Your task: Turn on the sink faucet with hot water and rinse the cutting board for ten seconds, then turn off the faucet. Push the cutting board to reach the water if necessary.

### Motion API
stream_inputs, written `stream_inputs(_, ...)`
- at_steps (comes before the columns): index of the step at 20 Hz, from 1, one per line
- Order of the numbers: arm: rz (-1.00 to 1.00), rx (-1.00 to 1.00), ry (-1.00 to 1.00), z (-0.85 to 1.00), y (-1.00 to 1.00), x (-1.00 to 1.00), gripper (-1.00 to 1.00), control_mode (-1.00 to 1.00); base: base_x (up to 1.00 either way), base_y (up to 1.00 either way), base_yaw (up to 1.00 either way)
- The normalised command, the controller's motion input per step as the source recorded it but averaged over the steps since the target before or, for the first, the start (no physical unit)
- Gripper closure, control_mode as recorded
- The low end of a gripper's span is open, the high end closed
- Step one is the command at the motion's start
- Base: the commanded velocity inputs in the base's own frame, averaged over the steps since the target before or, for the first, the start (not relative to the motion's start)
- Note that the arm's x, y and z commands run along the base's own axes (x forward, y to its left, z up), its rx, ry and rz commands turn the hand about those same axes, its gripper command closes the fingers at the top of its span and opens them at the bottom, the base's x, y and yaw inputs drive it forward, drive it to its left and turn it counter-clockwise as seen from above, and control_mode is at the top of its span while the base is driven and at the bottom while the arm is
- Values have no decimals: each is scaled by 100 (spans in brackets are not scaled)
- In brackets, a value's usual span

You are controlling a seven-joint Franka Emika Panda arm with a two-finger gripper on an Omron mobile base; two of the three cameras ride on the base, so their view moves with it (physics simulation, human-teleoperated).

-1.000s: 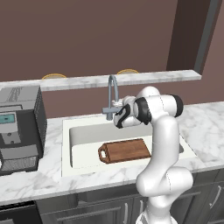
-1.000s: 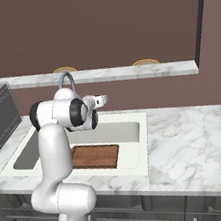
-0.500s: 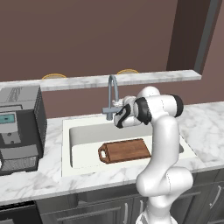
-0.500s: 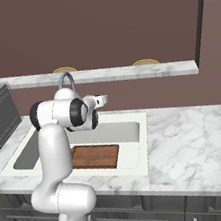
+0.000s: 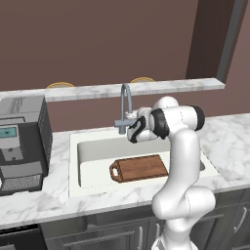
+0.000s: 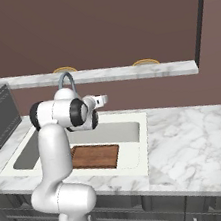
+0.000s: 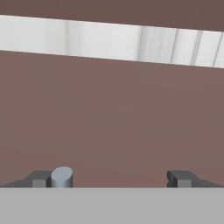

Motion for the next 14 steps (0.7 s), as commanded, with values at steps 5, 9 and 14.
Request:
stream_inputs(5, 0, 0, 0, 0, 0, 2, -100, -100, 0, 0, 0)
stream_inputs(9, 0, 0, 0, 0, 0, 8, -100, -100, 0, 0, 0)
stream_inputs(14, 0, 0, 0, 0, 0, 7, -100, -100, 0, 0, 0)
